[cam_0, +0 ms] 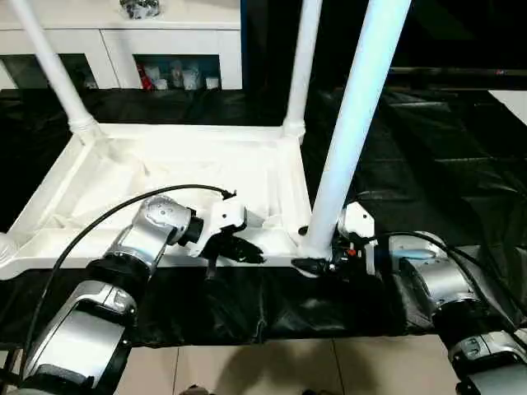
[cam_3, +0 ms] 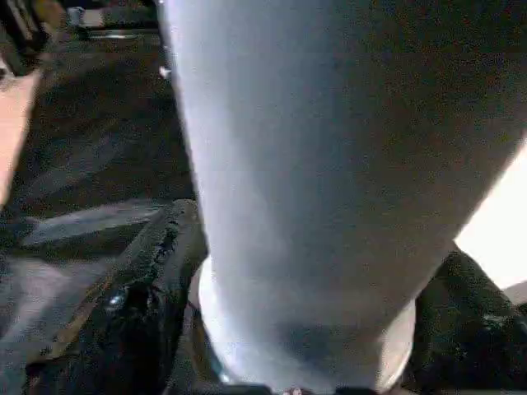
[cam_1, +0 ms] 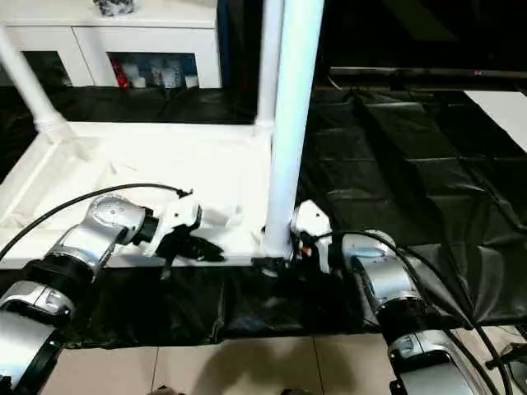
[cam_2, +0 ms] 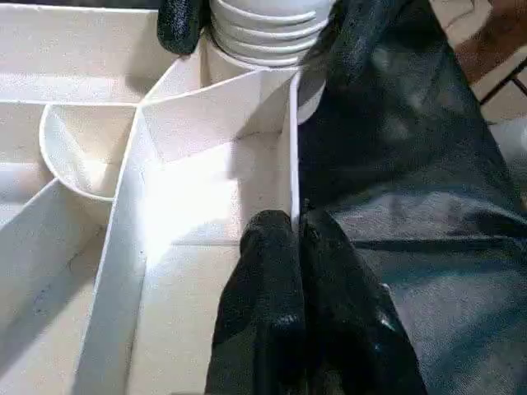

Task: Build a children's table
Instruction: Rotate leg to tighten

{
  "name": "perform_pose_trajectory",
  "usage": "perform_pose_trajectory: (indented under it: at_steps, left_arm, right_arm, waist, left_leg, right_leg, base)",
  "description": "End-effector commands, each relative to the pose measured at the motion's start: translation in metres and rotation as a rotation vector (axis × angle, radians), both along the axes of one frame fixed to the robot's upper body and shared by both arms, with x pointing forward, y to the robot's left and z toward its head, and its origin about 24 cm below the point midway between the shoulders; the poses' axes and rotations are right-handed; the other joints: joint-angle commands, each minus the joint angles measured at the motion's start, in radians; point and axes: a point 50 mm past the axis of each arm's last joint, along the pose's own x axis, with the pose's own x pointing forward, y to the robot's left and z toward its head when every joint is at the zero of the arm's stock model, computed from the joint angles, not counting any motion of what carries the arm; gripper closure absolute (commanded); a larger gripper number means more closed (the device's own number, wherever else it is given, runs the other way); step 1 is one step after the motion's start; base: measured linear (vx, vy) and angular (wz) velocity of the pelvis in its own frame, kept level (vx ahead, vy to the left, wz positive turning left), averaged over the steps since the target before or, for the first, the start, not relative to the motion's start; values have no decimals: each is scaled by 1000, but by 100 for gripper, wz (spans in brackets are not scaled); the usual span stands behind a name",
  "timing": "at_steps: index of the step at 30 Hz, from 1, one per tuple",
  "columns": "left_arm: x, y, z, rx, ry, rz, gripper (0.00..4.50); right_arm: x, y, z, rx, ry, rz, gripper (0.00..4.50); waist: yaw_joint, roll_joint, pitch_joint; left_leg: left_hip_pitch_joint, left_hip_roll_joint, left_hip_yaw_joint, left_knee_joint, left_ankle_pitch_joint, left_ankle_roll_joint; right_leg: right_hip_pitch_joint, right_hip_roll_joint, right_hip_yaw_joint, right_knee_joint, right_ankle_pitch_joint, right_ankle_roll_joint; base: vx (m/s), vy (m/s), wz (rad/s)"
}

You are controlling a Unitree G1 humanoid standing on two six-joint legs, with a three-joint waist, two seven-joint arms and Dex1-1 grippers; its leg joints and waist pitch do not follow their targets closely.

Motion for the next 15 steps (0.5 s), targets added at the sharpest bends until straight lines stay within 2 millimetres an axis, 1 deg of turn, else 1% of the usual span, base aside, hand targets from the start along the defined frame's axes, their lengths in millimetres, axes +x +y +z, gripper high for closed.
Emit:
perform_pose_trajectory:
  at_steps: [1,3,4,5,8,11,12,14,15]
  left_arm:
    - [2,-10,8,3,-23,-70,450]
    - [2,-10,8,4,-22,-76,450]
    - [2,-10,8,6,-22,-81,450]
    - [2,-10,8,6,-21,-84,450]
    - [1,-10,8,3,-18,-86,450]
    - [1,-10,7,-3,-13,-83,450]
    - [2,-12,7,-16,-14,-63,450]
    - [3,-16,5,-29,-22,-10,450]
    - [5,-18,4,-25,-37,31,450]
  right_arm:
    - [-10,10,-9,-20,70,98,140]
    - [-10,11,-8,-20,69,106,159]
    - [-10,13,-7,-20,71,113,159]
    - [-10,13,-7,-20,73,119,165]
    - [-12,15,-8,-15,82,127,170]
    - [-12,15,-8,-9,83,119,172]
    - [-9,15,-10,4,78,48,172]
    - [-2,13,-12,34,55,-100,173]
    - [4,12,-13,37,48,-187,173]
  waist:
    - [0,0,-67]
    - [0,0,-69]
    - [0,-2,-69]
    - [1,-1,-69]
    - [1,-5,-68]
    - [2,-3,-68]
    - [2,-6,-69]
    - [1,-4,-68]
    - [-2,-5,-64]
  left_leg:
    - [8,15,8,-72,-271,65]
    - [8,15,8,-71,-256,66]
    - [7,15,8,-71,-254,66]
    - [7,14,9,-70,-251,67]
    - [6,14,9,-70,-244,69]
    - [7,14,9,-70,-246,66]
    - [6,14,9,-69,-246,66]
    - [6,14,8,-71,-247,57]
    - [6,13,6,-73,-262,48]
  right_leg:
    - [58,-44,42,-63,-307,-221]
    - [58,-44,42,-59,-279,-229]
    - [59,-44,42,-59,-277,-231]
    - [59,-44,41,-59,-280,-229]
    - [60,-45,41,-60,-289,-224]
    - [58,-45,41,-61,-302,-220]
    - [58,-46,41,-61,-301,-218]
    - [57,-47,42,-61,-312,-214]
    - [56,-47,40,-65,-345,-205]
  base:
    - [0,0,0]
    - [0,0,0]
    - [0,0,0]
    - [0,0,0]
    - [0,0,0]
    - [0,0,0]
    - [0,0,0]
    - [0,0,0]
    - [0,0,0]
